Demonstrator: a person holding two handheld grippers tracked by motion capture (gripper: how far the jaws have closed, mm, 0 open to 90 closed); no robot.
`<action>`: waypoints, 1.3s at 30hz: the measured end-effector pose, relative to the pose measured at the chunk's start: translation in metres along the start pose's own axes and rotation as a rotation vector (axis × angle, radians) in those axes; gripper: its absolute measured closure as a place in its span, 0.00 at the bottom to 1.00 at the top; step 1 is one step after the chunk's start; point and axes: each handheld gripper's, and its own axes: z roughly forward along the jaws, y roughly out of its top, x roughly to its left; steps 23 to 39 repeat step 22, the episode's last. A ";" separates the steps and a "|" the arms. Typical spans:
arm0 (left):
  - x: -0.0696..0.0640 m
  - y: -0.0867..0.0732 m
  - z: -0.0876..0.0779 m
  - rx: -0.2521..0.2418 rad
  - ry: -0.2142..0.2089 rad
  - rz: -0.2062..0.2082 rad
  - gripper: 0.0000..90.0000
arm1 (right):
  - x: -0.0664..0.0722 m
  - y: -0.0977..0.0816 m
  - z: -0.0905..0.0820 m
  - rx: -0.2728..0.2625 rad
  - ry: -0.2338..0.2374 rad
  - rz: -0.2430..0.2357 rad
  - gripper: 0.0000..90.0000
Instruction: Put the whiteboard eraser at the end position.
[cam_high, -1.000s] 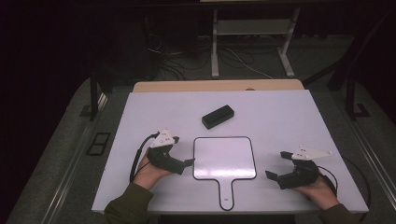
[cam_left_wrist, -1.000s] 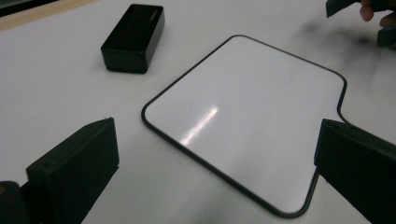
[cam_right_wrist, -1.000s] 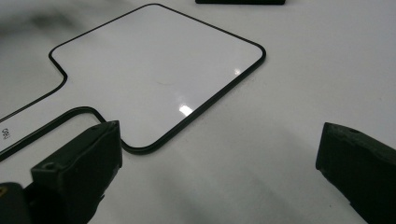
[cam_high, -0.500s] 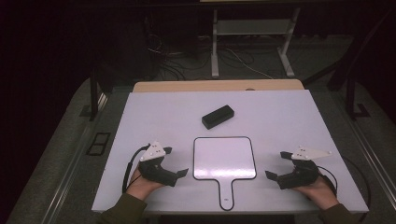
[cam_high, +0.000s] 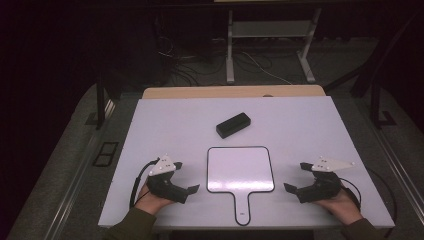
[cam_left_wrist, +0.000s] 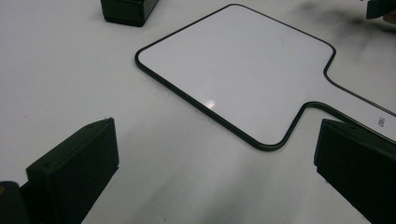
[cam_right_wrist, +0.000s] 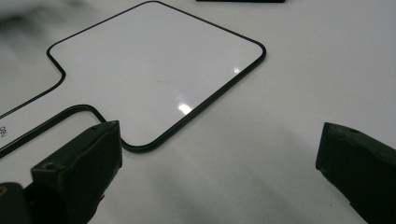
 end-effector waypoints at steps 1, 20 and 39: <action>0.000 0.000 0.000 0.002 -0.001 -0.005 0.00 | 0.000 0.000 0.000 0.001 0.001 0.002 0.00; 0.001 0.000 0.000 0.006 0.001 -0.004 0.00 | 0.000 0.000 0.001 0.004 -0.001 0.000 0.00; 0.001 0.000 0.001 0.008 0.001 -0.004 0.00 | 0.000 0.000 0.001 0.004 0.000 0.000 0.00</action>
